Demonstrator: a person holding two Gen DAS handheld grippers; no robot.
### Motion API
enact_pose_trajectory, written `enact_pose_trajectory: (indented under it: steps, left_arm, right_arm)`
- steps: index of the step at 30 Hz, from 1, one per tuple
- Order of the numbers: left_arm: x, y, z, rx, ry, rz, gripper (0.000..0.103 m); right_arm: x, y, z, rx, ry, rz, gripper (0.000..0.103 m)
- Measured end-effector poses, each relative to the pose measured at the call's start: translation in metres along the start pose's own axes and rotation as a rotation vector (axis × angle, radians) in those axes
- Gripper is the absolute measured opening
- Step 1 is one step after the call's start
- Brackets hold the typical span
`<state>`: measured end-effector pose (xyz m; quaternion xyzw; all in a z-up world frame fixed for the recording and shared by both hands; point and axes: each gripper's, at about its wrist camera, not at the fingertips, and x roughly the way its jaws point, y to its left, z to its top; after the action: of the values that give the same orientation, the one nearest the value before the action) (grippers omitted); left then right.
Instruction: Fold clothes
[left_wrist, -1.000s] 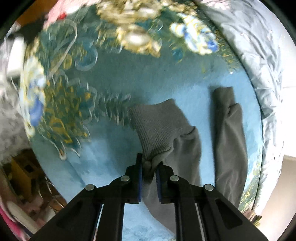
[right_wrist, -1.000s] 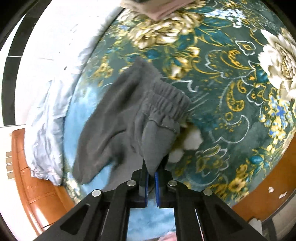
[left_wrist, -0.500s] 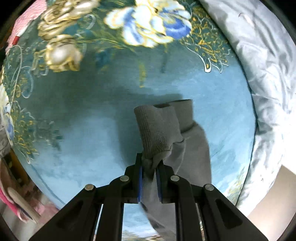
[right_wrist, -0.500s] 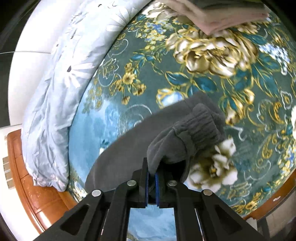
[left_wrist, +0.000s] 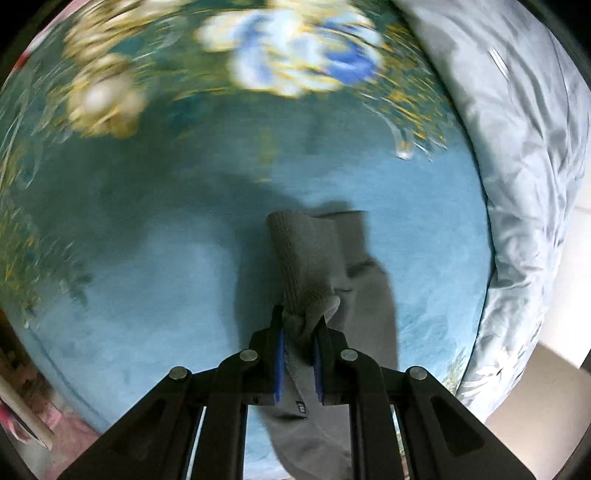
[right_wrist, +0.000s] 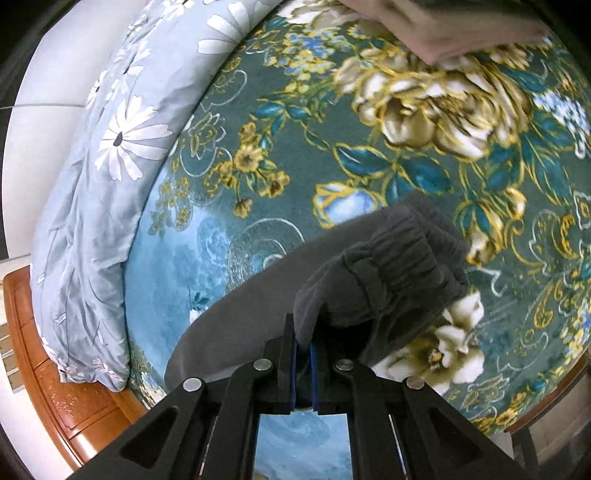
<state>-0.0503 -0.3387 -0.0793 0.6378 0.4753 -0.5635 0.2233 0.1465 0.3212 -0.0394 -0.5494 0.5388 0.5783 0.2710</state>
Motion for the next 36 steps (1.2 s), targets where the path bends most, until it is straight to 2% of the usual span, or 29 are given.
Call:
enact_pose_trajectory:
  steps: [3, 5, 7, 10, 13, 19, 24, 25, 29, 30, 32, 35, 36]
  left_arm:
    - [-0.021, 0.047, -0.012, -0.043, 0.001, 0.012, 0.012]
    - [-0.031, 0.071, -0.023, -0.053, 0.002, 0.049, 0.012]
    - [-0.032, 0.084, -0.024, -0.068, 0.017, 0.089, 0.012]
    - [-0.017, 0.084, -0.014, -0.104, 0.057, 0.107, 0.012]
    - [-0.002, 0.061, -0.001, -0.097, 0.078, 0.114, 0.012]
    - [0.026, -0.016, 0.022, -0.111, 0.126, 0.031, 0.013]
    - [0.05, -0.056, 0.029, -0.098, 0.146, -0.028, 0.013]
    - [0.057, -0.06, 0.03, -0.094, 0.151, -0.055, 0.013]
    - [0.079, -0.064, 0.035, -0.058, 0.181, -0.232, 0.028]
    - [0.078, -0.062, 0.034, -0.043, 0.17, -0.258, 0.029]
    - [0.074, -0.058, 0.033, -0.014, 0.151, -0.316, 0.044]
    - [0.053, -0.046, 0.026, 0.054, 0.145, -0.454, 0.049]
    - [0.044, -0.04, 0.024, 0.086, 0.132, -0.478, 0.051]
  right_arm:
    - [-0.005, -0.008, -0.012, 0.003, 0.015, 0.009, 0.006]
    - [-0.01, -0.011, -0.021, -0.015, 0.029, 0.004, 0.006]
    - [-0.01, -0.011, -0.025, -0.034, 0.041, -0.007, 0.006]
    - [-0.009, -0.01, -0.027, -0.066, 0.056, -0.033, 0.006]
    - [-0.005, -0.008, -0.021, -0.065, 0.062, -0.034, 0.006]
    - [0.002, 0.001, 0.005, -0.034, 0.061, -0.028, 0.006]
    - [0.017, 0.005, 0.02, -0.009, 0.05, -0.032, 0.006]
    - [0.02, 0.006, 0.023, -0.002, 0.048, -0.029, 0.006]
    - [0.032, -0.001, 0.033, 0.051, 0.011, -0.004, 0.008]
    - [0.036, -0.004, 0.035, 0.073, 0.005, 0.007, 0.009]
    - [0.042, -0.006, 0.037, 0.085, -0.013, 0.008, 0.01]
    - [0.047, -0.003, 0.039, 0.066, -0.032, -0.011, 0.01]
    - [0.047, -0.001, 0.039, 0.047, -0.037, -0.018, 0.013]
